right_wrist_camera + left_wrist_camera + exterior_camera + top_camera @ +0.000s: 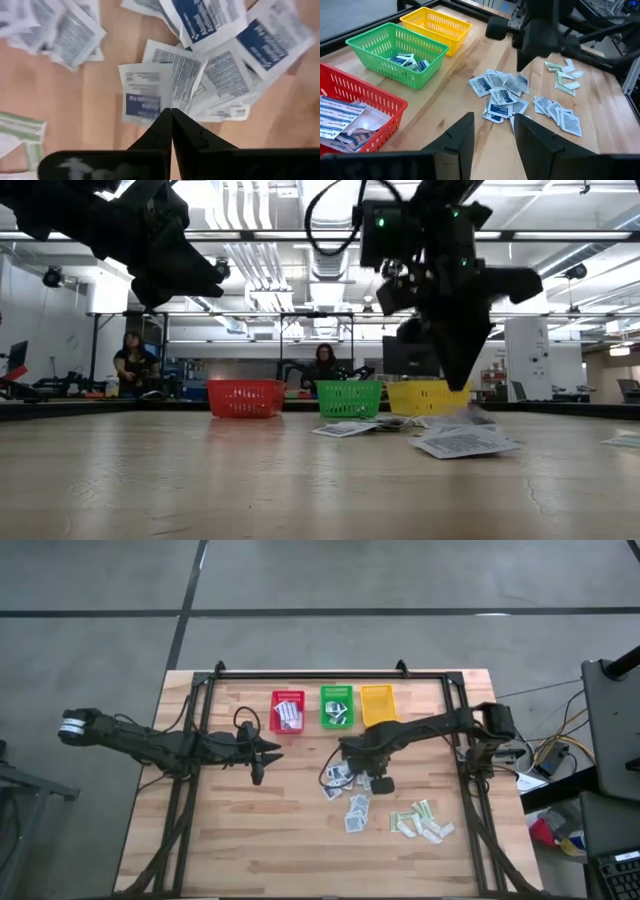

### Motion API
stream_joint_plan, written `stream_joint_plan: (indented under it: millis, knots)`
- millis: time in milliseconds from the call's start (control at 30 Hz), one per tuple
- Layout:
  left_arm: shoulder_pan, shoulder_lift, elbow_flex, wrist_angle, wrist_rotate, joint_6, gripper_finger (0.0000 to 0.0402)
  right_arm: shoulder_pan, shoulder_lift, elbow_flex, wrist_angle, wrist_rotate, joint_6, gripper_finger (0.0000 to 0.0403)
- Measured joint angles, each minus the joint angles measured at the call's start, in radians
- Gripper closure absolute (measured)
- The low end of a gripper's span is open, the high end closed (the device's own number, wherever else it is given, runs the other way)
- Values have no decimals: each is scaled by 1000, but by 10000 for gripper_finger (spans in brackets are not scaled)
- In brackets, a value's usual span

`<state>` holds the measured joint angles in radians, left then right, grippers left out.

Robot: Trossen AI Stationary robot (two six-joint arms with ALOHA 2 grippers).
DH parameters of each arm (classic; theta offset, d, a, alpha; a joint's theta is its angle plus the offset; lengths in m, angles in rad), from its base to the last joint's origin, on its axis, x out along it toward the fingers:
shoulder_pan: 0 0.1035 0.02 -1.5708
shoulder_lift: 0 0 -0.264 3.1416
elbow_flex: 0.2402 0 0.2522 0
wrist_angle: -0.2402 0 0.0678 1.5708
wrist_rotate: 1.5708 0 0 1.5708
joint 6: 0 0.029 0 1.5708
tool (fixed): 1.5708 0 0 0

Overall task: Pick & Place First Aid Supplies
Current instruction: Put the alcohol pad into the green basket

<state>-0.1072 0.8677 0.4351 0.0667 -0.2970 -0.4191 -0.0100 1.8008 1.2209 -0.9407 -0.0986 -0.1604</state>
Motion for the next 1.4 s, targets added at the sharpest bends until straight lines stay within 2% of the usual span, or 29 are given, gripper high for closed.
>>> stream_joint_plan:
  millis: [300, 533, 800, 1000, 1267, 1400]
  knots:
    - [0, 0, 0, 1, 0, 0, 268, -14, -76, 1, 2, -16, -11, 395]
    - [0, 0, 0, 1, 0, -1, 268, -10, -59, -3, -3, -142, 36, 391]
    - [0, 0, 0, 0, 0, 0, 268, 9, -59, -28, -44, -176, 158, 330]
    - [0, 0, 0, 0, 0, 0, 268, 40, -59, -108, -40, -224, 193, 284]
    - [0, 0, 0, 0, 0, 26, 268, 6, -58, -132, -10, -221, 345, 250]
    - [0, 0, 0, 0, 0, 26, 268, 0, -58, -135, 48, -223, 475, 239]
